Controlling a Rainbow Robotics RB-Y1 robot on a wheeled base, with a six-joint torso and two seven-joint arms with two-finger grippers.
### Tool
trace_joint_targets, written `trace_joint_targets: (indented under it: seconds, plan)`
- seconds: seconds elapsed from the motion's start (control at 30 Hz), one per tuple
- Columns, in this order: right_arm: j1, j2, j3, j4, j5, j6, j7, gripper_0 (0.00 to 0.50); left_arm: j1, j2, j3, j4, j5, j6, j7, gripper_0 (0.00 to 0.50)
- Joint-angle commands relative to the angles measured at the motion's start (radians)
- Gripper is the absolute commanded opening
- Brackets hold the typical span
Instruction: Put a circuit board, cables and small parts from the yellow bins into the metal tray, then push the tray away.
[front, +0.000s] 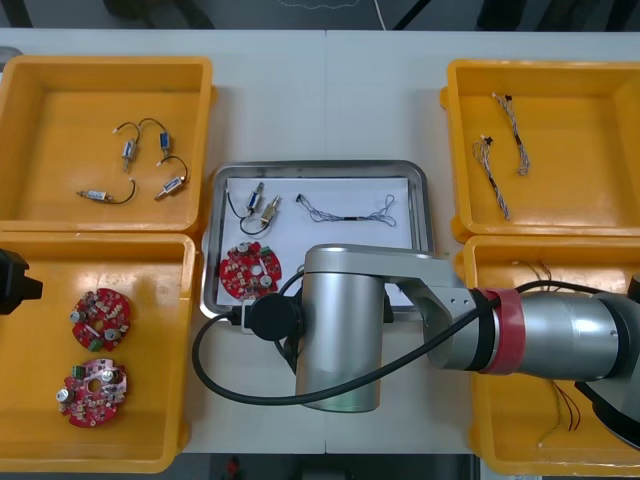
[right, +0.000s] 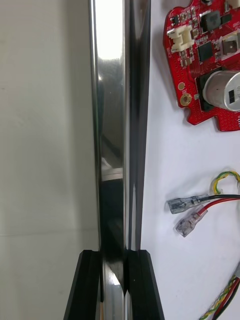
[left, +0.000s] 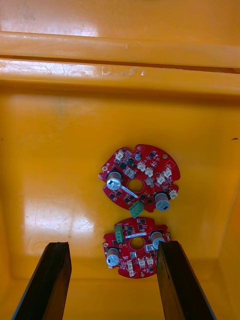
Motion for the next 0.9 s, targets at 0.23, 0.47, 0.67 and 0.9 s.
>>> trace_joint_targets:
  seconds: [0.23, 0.47, 0.67, 0.9]
  plan:
    - [-0.14, -0.008, -0.054, 0.066, -0.059, -0.028, 0.022, 0.0, 0.019, 0.04, 0.021, -0.03, 0.001, -0.011, -0.063, 0.5]
    - [-0.207, -0.009, -0.058, 0.133, -0.11, -0.076, 0.036, 0.0, 0.019, 0.04, 0.021, -0.03, 0.001, -0.011, -0.063, 0.5]
    - [-0.264, -0.009, -0.06, 0.213, -0.168, -0.129, 0.047, 0.0, 0.019, 0.04, 0.021, -0.03, 0.001, -0.011, -0.063, 0.5]
    - [-0.306, -0.008, -0.058, 0.293, -0.179, -0.172, 0.07, 0.0, 0.019, 0.04, 0.021, -0.03, 0.001, -0.011, -0.063, 0.5]
